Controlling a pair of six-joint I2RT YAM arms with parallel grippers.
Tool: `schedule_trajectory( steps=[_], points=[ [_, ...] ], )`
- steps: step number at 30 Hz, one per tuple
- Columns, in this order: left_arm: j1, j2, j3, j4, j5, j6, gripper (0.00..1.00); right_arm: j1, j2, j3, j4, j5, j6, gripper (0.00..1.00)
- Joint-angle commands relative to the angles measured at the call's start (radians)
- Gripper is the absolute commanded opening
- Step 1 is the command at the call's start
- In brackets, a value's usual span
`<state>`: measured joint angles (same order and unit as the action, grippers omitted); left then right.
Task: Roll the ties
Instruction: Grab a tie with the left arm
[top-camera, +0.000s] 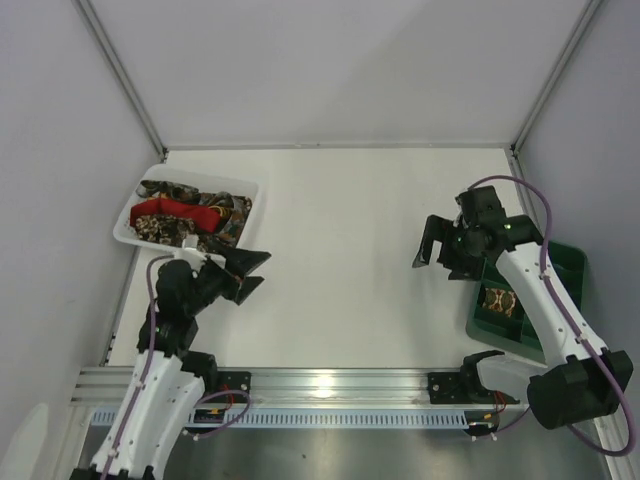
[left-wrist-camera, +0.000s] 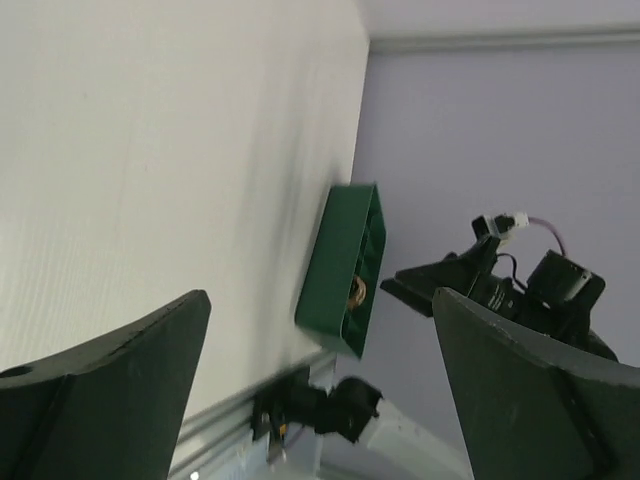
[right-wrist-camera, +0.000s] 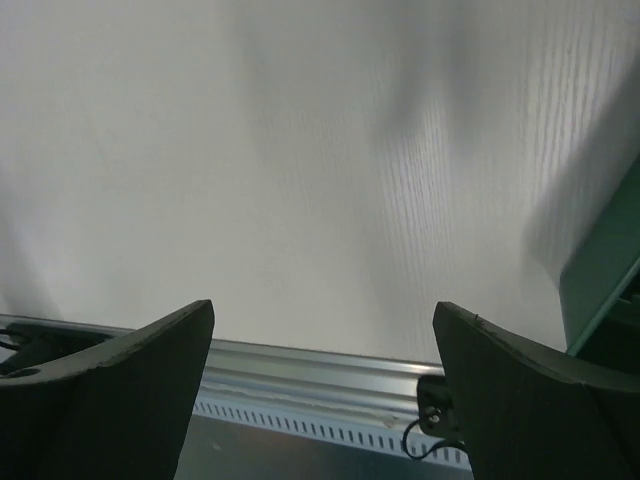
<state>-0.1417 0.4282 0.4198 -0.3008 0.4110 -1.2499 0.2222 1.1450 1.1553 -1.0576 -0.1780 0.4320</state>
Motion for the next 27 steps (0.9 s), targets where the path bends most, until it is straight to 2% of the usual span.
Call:
schedule_trajectory(
  steps=[1,2,4,9,11,12,13,14,16,18,19,20,21,22,23,25,26,27],
  points=[
    [0.028,0.186,0.05,0.067,0.307,0.035,1.0,0.006,-0.013,0.003,-0.088,0.012,-0.047,1.0],
    [0.031,0.208,0.065,0.068,0.308,0.07,1.0,0.012,-0.01,0.004,-0.081,-0.001,-0.053,1.0],
    [0.051,0.178,0.103,0.087,0.218,0.078,1.0,0.031,-0.002,0.02,-0.064,-0.021,-0.062,1.0],
    [0.244,0.1,0.117,0.035,0.045,0.017,1.0,0.129,0.024,0.046,-0.051,-0.029,-0.067,1.0],
    [0.298,0.087,0.09,0.026,0.019,-0.113,1.0,0.155,0.027,0.049,-0.059,-0.026,-0.064,1.0],
    [0.319,0.08,0.027,0.09,0.028,-0.131,1.0,0.16,0.022,0.046,-0.05,-0.032,-0.068,1.0],
    [0.356,0.07,-0.016,0.334,0.069,-0.114,1.0,0.161,0.018,0.037,-0.045,-0.035,-0.07,1.0],
    [0.434,0.054,-0.054,0.43,0.122,-0.131,1.0,0.163,0.007,0.035,-0.039,-0.04,-0.073,1.0],
    [0.464,0.058,-0.07,0.369,0.059,-0.132,1.0,0.163,0.006,0.037,-0.036,-0.054,-0.085,1.0],
    [0.536,0.133,0.029,0.344,0.046,0.008,1.0,0.164,0.005,0.04,-0.027,-0.073,-0.091,1.0],
    [0.539,0.171,0.099,0.193,0.023,0.22,1.0,0.163,0.005,0.04,-0.024,-0.083,-0.096,1.0],
    [0.538,0.281,0.176,0.107,-0.06,0.318,0.99,0.161,0.005,0.038,-0.019,-0.089,-0.099,1.0],
    [0.539,0.338,0.324,-0.002,-0.119,0.396,0.98,0.164,0.005,0.035,-0.016,-0.09,-0.105,1.0],
    [0.545,0.404,0.399,-0.088,-0.179,0.515,0.98,0.161,0.005,0.031,-0.016,-0.092,-0.11,1.0],
    [0.545,0.449,0.449,-0.134,-0.271,0.571,0.93,0.163,0.004,0.018,-0.01,-0.095,-0.114,1.0],
    [0.547,0.506,0.517,-0.12,-0.36,0.677,0.91,0.164,0.007,0.004,-0.008,-0.1,-0.122,1.0],
    [0.557,0.547,0.548,-0.126,-0.452,0.679,0.9,0.166,0.007,-0.005,-0.004,-0.1,-0.124,1.0],
    [0.576,0.57,0.554,-0.107,-0.439,0.688,0.88,0.166,0.01,-0.008,-0.005,-0.1,-0.125,1.0]
  ],
)
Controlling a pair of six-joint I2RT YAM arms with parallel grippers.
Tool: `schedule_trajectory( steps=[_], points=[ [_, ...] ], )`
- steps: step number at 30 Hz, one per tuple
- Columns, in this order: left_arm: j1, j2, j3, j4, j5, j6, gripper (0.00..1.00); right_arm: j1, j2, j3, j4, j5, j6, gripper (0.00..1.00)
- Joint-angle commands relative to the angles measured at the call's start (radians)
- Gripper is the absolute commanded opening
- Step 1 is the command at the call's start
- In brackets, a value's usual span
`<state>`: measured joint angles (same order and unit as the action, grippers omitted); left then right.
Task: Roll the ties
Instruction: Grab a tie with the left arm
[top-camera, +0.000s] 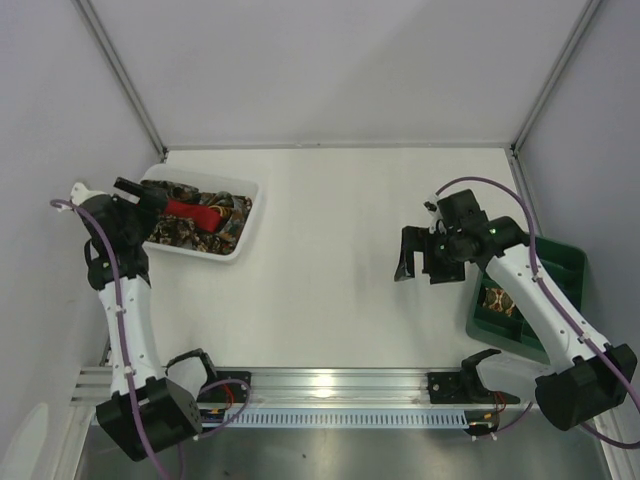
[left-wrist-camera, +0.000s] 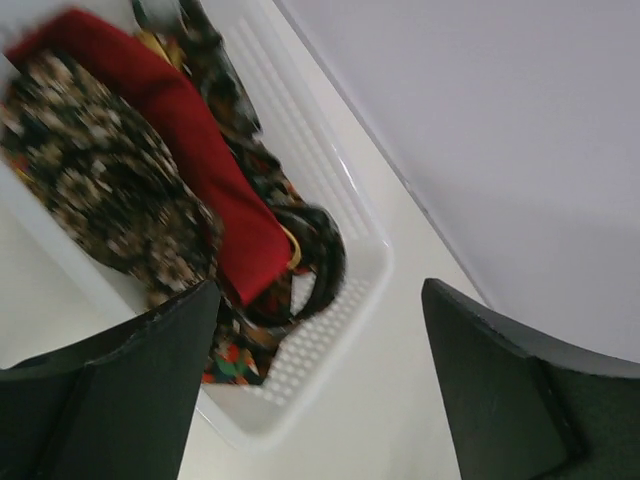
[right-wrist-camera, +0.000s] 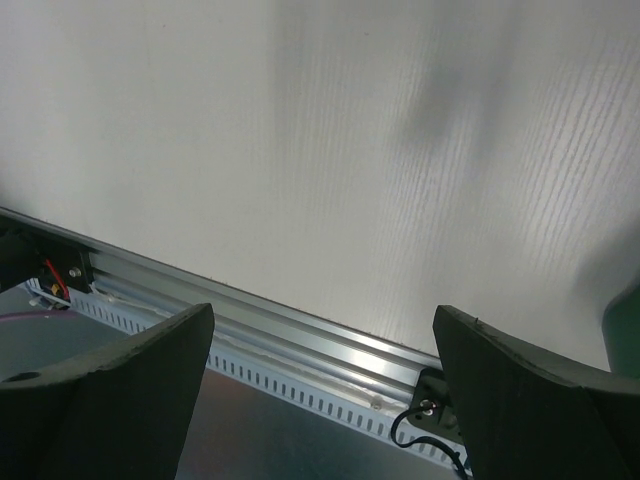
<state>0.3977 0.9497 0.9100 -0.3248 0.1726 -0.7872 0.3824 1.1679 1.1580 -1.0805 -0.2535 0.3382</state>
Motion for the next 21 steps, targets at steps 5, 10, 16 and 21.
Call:
schedule_trajectory(
  steps=[5,10,16,21],
  points=[
    [0.093,0.289,0.18,-0.036,-0.153,0.224,0.73,0.015,-0.008,-0.026,0.022,-0.001,-0.05,1.0],
    [0.075,0.506,0.325,-0.108,-0.241,0.151,0.54,0.018,0.021,-0.003,0.022,0.025,-0.064,0.99],
    [0.017,0.685,0.47,-0.138,-0.266,0.12,0.55,0.018,0.072,0.014,0.022,0.053,-0.057,1.0],
    [0.0,0.803,0.576,-0.155,-0.274,0.083,0.58,0.016,0.093,0.026,0.014,0.08,-0.042,1.0]
  ],
)
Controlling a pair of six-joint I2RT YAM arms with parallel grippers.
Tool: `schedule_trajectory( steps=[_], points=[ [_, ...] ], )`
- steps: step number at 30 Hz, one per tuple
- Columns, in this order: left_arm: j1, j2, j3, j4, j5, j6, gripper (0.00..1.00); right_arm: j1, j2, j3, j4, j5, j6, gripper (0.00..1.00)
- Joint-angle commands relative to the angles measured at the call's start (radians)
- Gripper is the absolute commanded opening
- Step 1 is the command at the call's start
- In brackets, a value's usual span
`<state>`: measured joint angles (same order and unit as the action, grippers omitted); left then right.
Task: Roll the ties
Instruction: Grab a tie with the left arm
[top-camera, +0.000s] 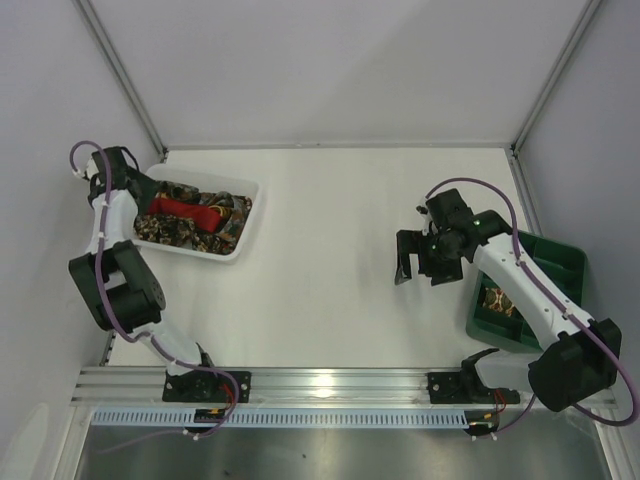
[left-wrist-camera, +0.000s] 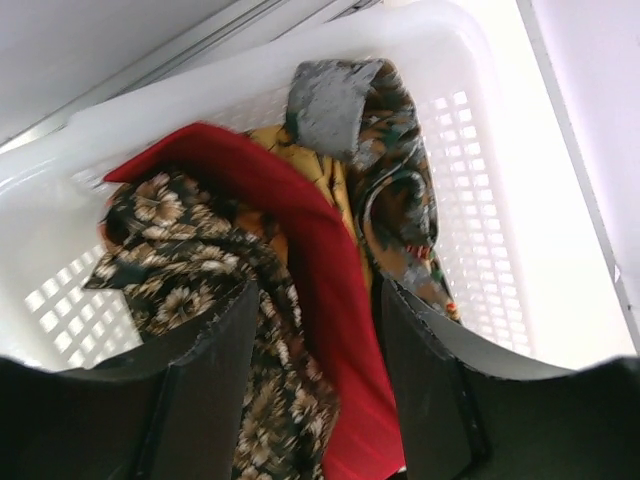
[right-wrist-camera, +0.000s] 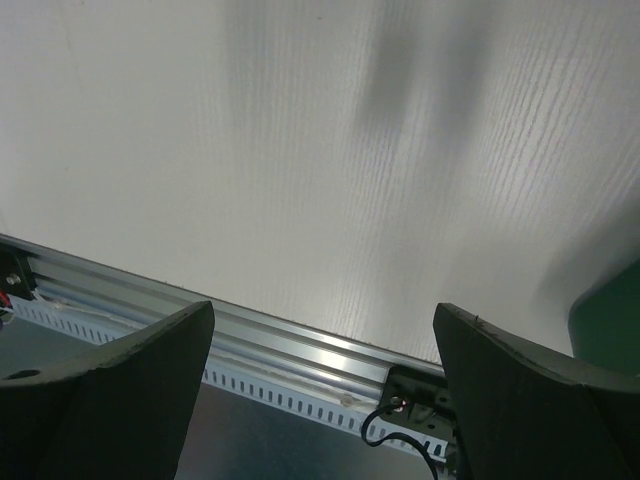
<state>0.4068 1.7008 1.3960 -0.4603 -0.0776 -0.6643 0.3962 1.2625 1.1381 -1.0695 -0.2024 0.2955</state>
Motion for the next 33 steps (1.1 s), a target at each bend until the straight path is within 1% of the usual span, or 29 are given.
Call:
schedule_trajectory(
  steps=[1,2,3,6,9,12,14,15,18,19,20,21,22,23,28,29,32,33],
  points=[
    [-0.02,0.075,0.116,-0.043,-0.024,-0.041,0.59,0.003,0.0,0.045,0.002,0.032,0.007,1.0],
    [-0.028,0.103,0.144,-0.066,-0.027,-0.043,0.6,0.003,0.003,0.045,0.002,0.038,0.01,1.0],
    [-0.045,0.147,0.206,-0.13,-0.045,-0.046,0.61,0.001,0.006,0.046,0.003,0.04,0.013,1.0],
    [-0.068,0.218,0.3,-0.231,-0.07,-0.073,0.63,-0.002,0.014,0.054,0.002,0.046,0.019,1.0],
    [-0.088,0.247,0.34,-0.294,-0.108,-0.119,0.63,-0.003,0.011,0.057,0.0,0.05,0.025,1.0],
    [-0.106,0.275,0.353,-0.311,-0.11,-0.136,0.63,-0.005,0.002,0.052,-0.003,0.057,0.03,1.0],
    [-0.115,0.296,0.38,-0.337,-0.122,-0.146,0.61,-0.007,-0.005,0.052,-0.004,0.061,0.031,1.0],
    [-0.12,0.304,0.388,-0.339,-0.117,-0.146,0.58,-0.008,-0.005,0.054,-0.009,0.063,0.031,1.0],
    [-0.122,0.33,0.405,-0.348,-0.1,-0.149,0.42,-0.01,-0.011,0.055,-0.018,0.07,0.031,1.0],
    [-0.122,0.335,0.414,-0.362,-0.09,-0.152,0.34,-0.011,-0.014,0.055,-0.021,0.075,0.03,1.0],
    [-0.12,0.335,0.417,-0.365,-0.087,-0.153,0.29,-0.013,-0.015,0.055,-0.024,0.078,0.03,1.0],
    [-0.122,0.33,0.419,-0.368,-0.083,-0.155,0.14,-0.011,-0.02,0.055,-0.026,0.08,0.031,1.0],
    [-0.122,0.318,0.428,-0.382,-0.086,-0.153,0.06,-0.014,-0.025,0.054,-0.024,0.081,0.031,1.0],
    [-0.122,0.309,0.434,-0.383,-0.09,-0.152,0.01,-0.014,-0.025,0.054,-0.021,0.08,0.031,1.0],
    [-0.123,0.206,0.465,-0.347,-0.111,-0.115,0.0,-0.017,-0.02,0.051,-0.021,0.087,0.03,1.0],
    [-0.122,0.157,0.46,-0.306,-0.105,-0.112,0.0,-0.017,-0.023,0.048,-0.02,0.089,0.03,1.0],
    [-0.122,0.096,0.433,-0.221,-0.064,-0.11,0.01,-0.02,-0.029,0.038,-0.014,0.092,0.033,1.0],
    [-0.122,0.077,0.431,-0.216,-0.057,-0.112,0.01,-0.019,-0.031,0.037,-0.014,0.089,0.034,1.0]
  ],
)
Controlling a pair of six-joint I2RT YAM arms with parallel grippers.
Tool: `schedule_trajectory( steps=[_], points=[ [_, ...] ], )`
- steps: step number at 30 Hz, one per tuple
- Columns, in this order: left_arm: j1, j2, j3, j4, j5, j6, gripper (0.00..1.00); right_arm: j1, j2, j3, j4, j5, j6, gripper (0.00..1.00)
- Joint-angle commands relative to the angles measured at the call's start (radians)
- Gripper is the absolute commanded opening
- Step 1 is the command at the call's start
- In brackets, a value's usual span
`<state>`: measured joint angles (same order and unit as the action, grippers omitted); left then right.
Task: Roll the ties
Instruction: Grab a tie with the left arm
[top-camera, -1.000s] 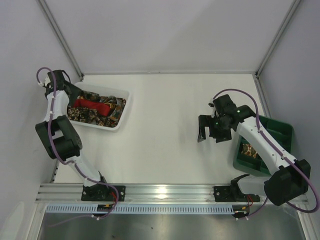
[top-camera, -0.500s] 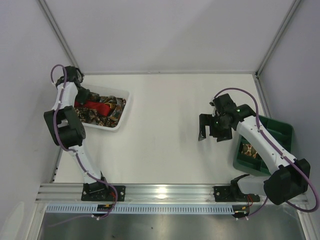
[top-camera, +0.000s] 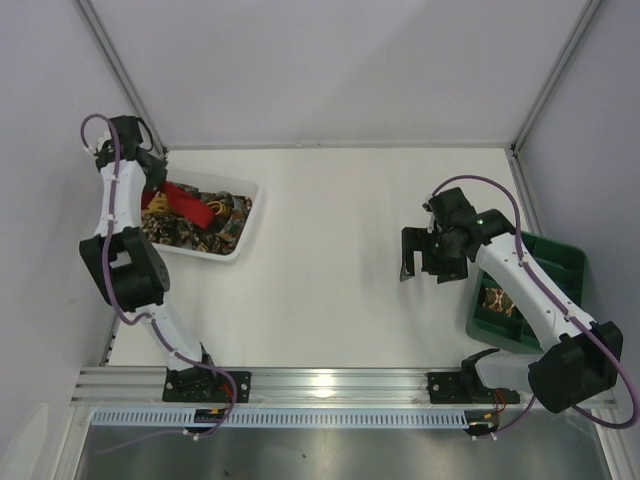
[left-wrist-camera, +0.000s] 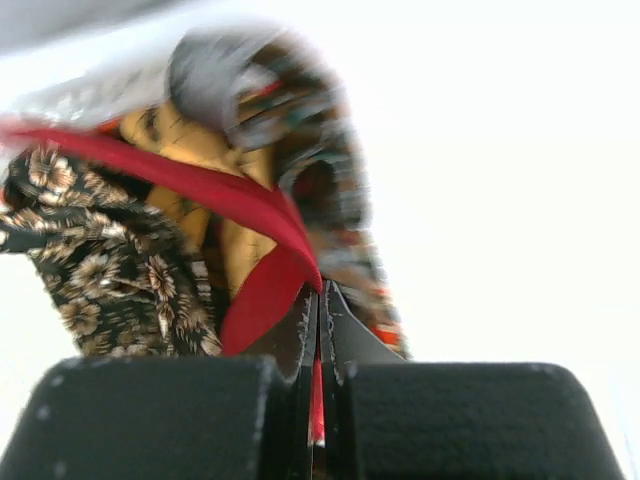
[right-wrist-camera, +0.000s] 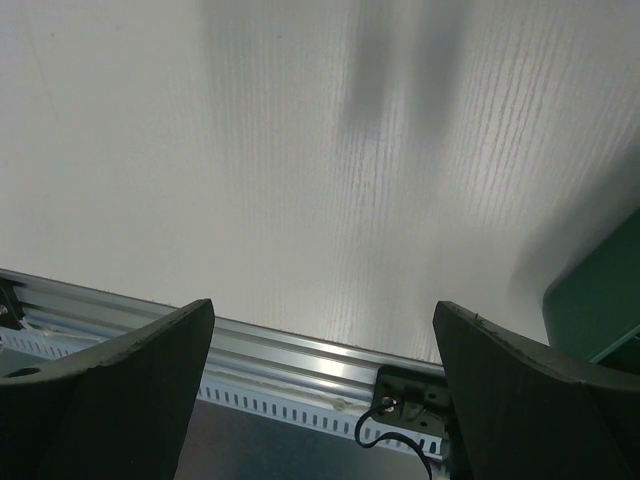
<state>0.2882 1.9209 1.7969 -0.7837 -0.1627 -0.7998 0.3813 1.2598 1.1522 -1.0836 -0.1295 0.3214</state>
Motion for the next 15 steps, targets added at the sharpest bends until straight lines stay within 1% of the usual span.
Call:
schedule_trajectory(
  steps=[1,5,10,12,15],
  points=[
    [-0.003,-0.146,0.038,0.107,0.037,0.017,0.0,-0.005,-0.028,0.02,0.002,0.013,0.013,1.0],
    [-0.001,-0.154,0.059,0.096,0.097,0.001,0.0,-0.004,-0.027,0.017,0.008,0.005,0.021,1.0],
    [-0.001,-0.203,0.053,0.145,0.153,-0.013,0.0,-0.004,-0.036,-0.003,0.016,-0.001,0.036,1.0],
    [-0.001,-0.223,0.053,0.172,0.211,-0.013,0.01,-0.005,-0.039,-0.011,0.025,-0.009,0.045,1.0],
    [-0.001,-0.267,0.059,0.204,0.252,-0.013,0.0,-0.004,-0.039,-0.023,0.027,-0.01,0.051,1.0]
  ],
)
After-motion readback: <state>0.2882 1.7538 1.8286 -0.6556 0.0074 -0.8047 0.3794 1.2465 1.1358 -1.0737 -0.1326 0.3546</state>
